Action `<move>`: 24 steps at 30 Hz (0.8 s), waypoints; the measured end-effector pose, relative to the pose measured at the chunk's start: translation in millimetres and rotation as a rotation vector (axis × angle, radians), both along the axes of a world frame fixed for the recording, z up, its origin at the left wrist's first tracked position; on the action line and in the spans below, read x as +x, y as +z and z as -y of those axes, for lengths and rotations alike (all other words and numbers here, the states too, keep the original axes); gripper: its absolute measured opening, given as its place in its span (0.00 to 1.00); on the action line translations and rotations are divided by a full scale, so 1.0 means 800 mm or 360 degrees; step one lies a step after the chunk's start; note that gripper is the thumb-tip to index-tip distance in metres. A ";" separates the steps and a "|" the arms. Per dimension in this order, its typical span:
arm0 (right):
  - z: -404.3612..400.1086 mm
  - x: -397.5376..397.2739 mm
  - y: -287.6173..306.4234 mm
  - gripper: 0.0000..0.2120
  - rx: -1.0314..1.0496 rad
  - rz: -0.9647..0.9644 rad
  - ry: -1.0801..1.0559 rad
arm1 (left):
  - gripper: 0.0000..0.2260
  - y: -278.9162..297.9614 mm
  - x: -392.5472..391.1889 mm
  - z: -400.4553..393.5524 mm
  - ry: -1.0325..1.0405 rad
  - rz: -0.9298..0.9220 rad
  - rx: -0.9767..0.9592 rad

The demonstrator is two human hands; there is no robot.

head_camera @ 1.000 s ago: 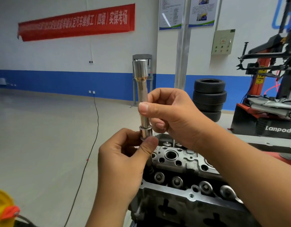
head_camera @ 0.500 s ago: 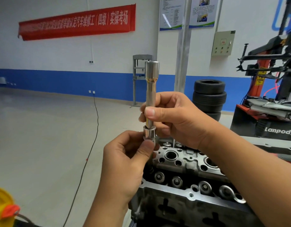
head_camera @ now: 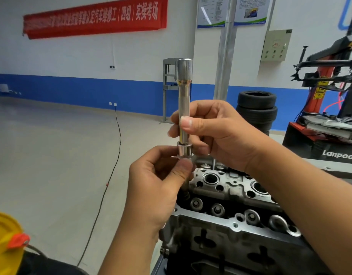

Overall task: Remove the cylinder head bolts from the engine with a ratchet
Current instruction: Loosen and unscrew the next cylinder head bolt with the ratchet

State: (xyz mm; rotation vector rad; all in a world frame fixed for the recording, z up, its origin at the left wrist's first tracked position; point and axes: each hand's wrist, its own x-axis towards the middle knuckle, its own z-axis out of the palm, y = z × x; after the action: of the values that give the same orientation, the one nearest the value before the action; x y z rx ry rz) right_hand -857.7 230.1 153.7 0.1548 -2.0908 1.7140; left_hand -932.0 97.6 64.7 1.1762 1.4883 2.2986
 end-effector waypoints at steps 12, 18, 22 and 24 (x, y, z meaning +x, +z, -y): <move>0.004 0.002 -0.002 0.10 0.0124 -0.0004 0.0044 | 0.07 0.002 -0.001 0.001 -0.0083 0.0004 -0.0032; 0.003 -0.002 -0.003 0.13 0.0054 -0.0108 -0.0102 | 0.13 0.001 -0.004 -0.001 0.0150 -0.0076 -0.0023; -0.003 -0.003 -0.002 0.18 0.0099 -0.0075 -0.0077 | 0.11 0.002 -0.002 0.001 -0.0231 -0.0011 0.0001; -0.005 -0.002 -0.002 0.14 0.0104 -0.0050 -0.0034 | 0.11 0.002 -0.002 0.001 -0.0189 -0.0005 -0.0017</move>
State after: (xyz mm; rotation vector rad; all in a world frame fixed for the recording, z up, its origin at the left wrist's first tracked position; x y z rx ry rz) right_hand -859.0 234.2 152.3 0.1773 -2.1194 1.6216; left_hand -933.6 96.7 66.6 1.2311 1.3902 2.2092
